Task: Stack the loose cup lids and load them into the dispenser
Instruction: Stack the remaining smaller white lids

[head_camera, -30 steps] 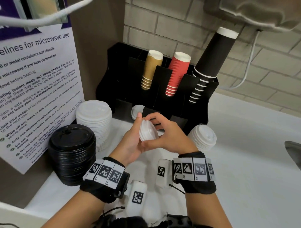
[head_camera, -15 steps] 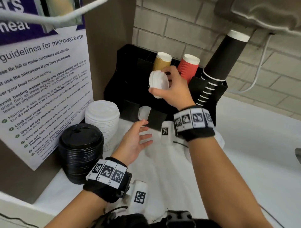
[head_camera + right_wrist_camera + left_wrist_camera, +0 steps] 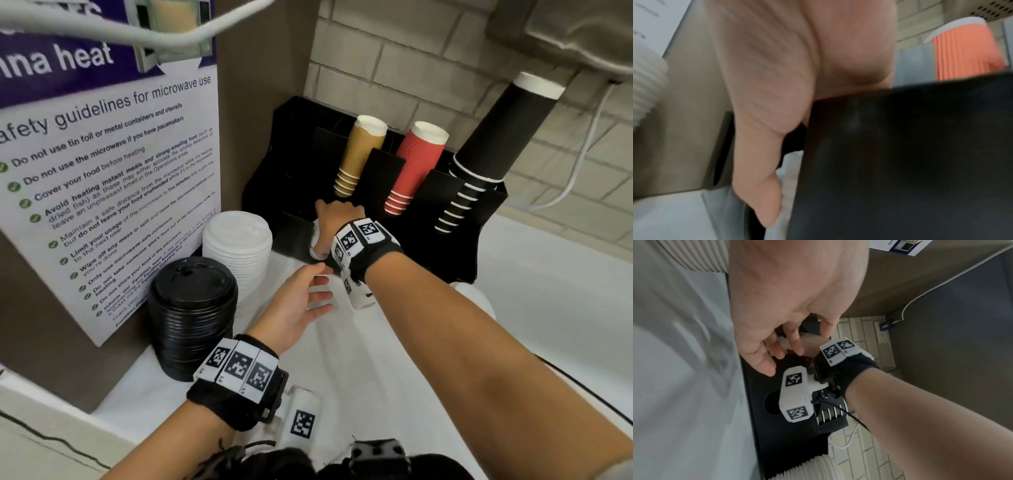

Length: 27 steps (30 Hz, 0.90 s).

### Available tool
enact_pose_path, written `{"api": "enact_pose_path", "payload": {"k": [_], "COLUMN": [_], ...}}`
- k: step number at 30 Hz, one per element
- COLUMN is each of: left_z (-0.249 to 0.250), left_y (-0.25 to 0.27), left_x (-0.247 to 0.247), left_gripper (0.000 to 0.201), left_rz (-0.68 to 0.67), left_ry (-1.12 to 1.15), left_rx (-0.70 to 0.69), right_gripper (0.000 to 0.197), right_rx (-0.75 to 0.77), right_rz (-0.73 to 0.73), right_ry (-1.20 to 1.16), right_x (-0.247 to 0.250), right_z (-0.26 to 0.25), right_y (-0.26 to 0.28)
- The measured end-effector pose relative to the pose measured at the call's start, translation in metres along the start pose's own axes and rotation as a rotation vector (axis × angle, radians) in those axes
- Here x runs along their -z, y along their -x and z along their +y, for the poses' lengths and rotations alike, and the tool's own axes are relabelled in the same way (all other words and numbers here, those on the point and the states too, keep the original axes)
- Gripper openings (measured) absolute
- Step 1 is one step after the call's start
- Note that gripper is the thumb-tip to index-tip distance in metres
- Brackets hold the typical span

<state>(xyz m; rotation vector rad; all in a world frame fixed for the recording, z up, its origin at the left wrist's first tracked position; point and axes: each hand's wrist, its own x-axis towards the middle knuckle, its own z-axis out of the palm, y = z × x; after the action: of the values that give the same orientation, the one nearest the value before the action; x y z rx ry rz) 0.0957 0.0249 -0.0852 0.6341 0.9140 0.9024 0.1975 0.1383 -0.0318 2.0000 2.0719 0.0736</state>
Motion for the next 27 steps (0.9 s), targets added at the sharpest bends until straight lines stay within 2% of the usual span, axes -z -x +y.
{"api": "enact_pose_path", "payload": {"k": [12,18,24,27], "left_z": [-0.004,-0.006,-0.007,-0.008], "left_y": [0.002,0.006,0.008,0.009], "left_x": [0.0,0.003,0.004,0.005], "left_gripper": [0.022,0.021,0.021,0.02], "left_rz": [-0.005,-0.012,-0.013,-0.015], "left_ry": [-0.025,-0.019,-0.017,-0.017], "left_rx": [-0.011,-0.015,-0.024,-0.024], "right_gripper": [0.081,0.072,0.055,0.056], "right_rx": [-0.032,0.01,0.057,0.065], "right_rz": [-0.009,0.013,0.079,0.098], "right_ry": [0.033,0.011,-0.049,-0.033], "right_x": [-0.008,-0.011,-0.011,-0.013], "right_z": [-0.004,-0.005,-0.003,-0.004], "right_y": [0.0,0.001,0.006,0.008]}}
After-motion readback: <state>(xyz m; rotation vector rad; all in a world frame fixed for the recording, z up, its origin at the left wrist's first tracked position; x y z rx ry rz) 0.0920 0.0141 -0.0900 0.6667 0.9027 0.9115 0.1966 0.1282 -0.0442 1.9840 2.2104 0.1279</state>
